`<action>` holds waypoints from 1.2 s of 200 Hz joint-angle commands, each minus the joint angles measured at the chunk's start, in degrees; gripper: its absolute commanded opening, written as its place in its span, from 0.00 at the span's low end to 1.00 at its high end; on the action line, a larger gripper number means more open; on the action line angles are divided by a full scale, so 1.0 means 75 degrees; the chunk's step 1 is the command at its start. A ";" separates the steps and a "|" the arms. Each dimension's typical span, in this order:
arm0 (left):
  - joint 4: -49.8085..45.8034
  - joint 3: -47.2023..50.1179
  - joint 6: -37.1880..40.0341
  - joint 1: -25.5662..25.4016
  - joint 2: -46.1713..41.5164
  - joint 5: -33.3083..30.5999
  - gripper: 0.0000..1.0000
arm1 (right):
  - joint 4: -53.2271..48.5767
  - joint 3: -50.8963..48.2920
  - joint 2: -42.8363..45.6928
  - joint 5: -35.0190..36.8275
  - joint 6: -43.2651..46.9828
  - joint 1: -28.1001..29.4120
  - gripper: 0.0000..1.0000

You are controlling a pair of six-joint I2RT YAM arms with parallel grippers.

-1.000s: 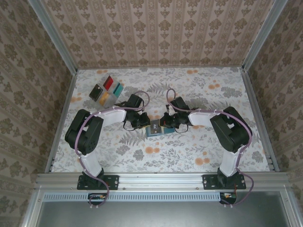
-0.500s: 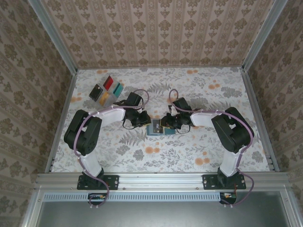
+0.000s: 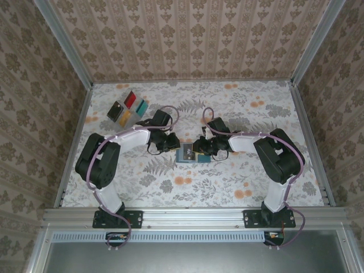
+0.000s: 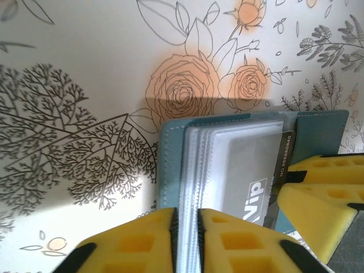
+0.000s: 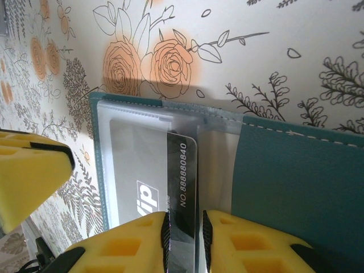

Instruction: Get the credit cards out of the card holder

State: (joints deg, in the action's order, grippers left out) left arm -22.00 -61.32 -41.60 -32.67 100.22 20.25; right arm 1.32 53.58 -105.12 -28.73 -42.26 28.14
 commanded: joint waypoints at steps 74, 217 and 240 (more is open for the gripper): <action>0.0900 -0.0065 -0.0014 -0.0320 0.0415 0.0903 0.18 | 0.0528 -0.0217 -0.0154 -0.0211 -0.0214 -0.0108 0.25; 0.0635 0.0724 -0.0160 -0.0274 0.0666 0.0254 0.16 | 0.1113 -0.0183 -0.0561 -0.0931 -0.0307 -0.0131 0.20; 0.0633 0.0717 -0.0148 -0.0274 0.0594 0.0230 0.16 | 0.1125 -0.0172 -0.0559 -0.1033 -0.0295 -0.0131 0.20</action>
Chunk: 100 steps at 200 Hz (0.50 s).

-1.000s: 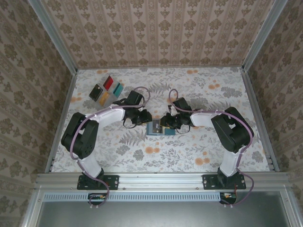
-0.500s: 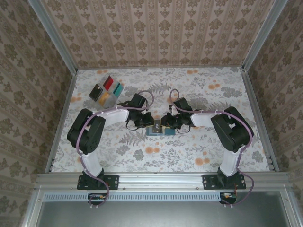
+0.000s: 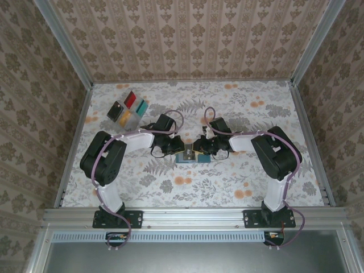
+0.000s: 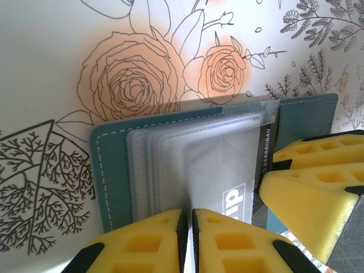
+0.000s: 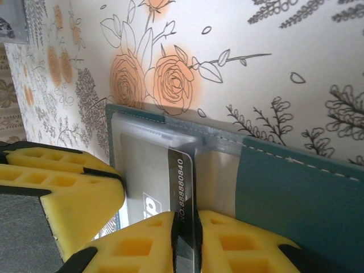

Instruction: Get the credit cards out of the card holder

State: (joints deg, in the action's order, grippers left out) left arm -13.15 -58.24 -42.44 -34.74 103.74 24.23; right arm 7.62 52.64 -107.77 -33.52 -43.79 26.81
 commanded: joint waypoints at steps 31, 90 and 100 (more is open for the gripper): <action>-0.0649 0.0232 0.0021 0.0014 0.0090 -0.0356 0.17 | 0.0137 -0.0068 -0.0099 -0.0179 -0.0056 0.0035 0.14; -0.0768 0.0136 0.0091 0.0043 -0.0008 -0.0372 0.21 | -0.0015 -0.0818 0.0878 0.0690 0.0167 -0.0251 0.02; -0.0735 0.0103 0.0092 0.0049 -0.0035 -0.0336 0.23 | 0.0109 -0.0981 0.1085 0.0744 0.0190 -0.0300 0.01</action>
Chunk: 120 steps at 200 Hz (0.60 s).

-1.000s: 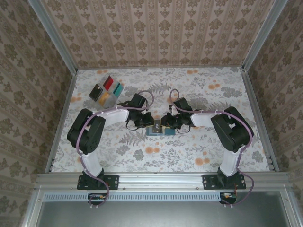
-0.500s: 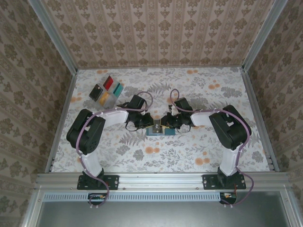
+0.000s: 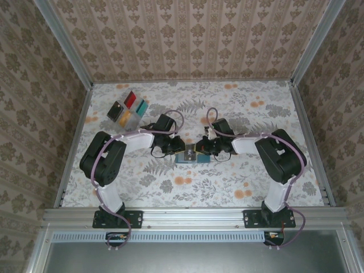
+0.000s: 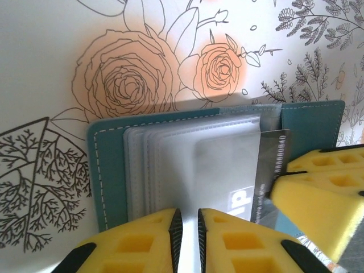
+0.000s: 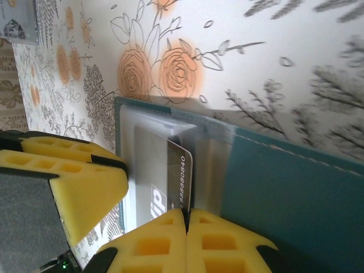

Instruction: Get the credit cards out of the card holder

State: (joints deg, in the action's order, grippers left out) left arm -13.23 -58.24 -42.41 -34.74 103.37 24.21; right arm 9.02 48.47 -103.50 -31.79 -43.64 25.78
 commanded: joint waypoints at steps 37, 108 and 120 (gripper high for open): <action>-0.0559 -0.0113 0.0173 0.0050 -0.0317 -0.0079 0.31 | 0.0427 -0.0786 0.1300 0.0594 0.0171 -0.0215 0.00; -0.0382 -0.0180 0.0196 0.0290 -0.1885 0.0082 0.66 | 0.1323 -0.1043 0.2922 0.0629 -0.0017 -0.0341 0.00; -0.0058 -0.0073 0.0036 0.0336 -0.2132 0.0367 0.72 | 0.1592 -0.1016 0.3069 0.0444 -0.0231 -0.0382 0.00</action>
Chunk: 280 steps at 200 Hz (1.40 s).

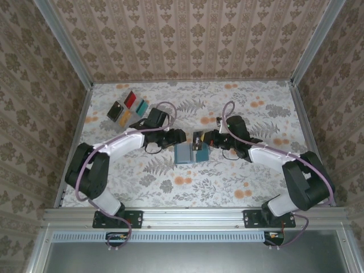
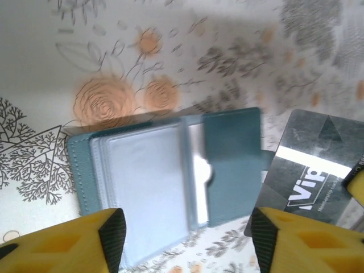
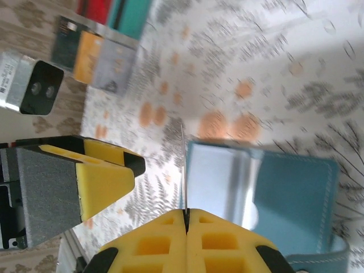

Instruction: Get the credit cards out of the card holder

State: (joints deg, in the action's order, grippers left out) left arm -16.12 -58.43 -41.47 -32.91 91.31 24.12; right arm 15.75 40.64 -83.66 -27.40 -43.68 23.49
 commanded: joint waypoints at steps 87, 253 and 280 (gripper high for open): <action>0.2920 0.0223 -0.1361 0.0180 -0.0806 0.2230 0.71 | 0.3299 0.0340 -0.0039 -0.1694 -0.2791 -0.0482 0.00; 0.3456 0.0175 -0.1375 0.0450 -0.0959 0.2789 0.00 | 0.3610 0.0399 -0.0425 -0.1866 -0.3356 -0.0553 0.20; 0.2307 -0.0117 -0.0483 0.0460 -0.1104 0.2341 0.00 | 0.2103 0.0494 -0.0220 -0.1477 -0.2681 -0.0553 0.66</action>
State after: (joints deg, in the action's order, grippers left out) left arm 8.56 -56.42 -52.10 -29.58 85.30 43.99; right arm 40.01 42.13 -86.50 -39.66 -68.07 19.59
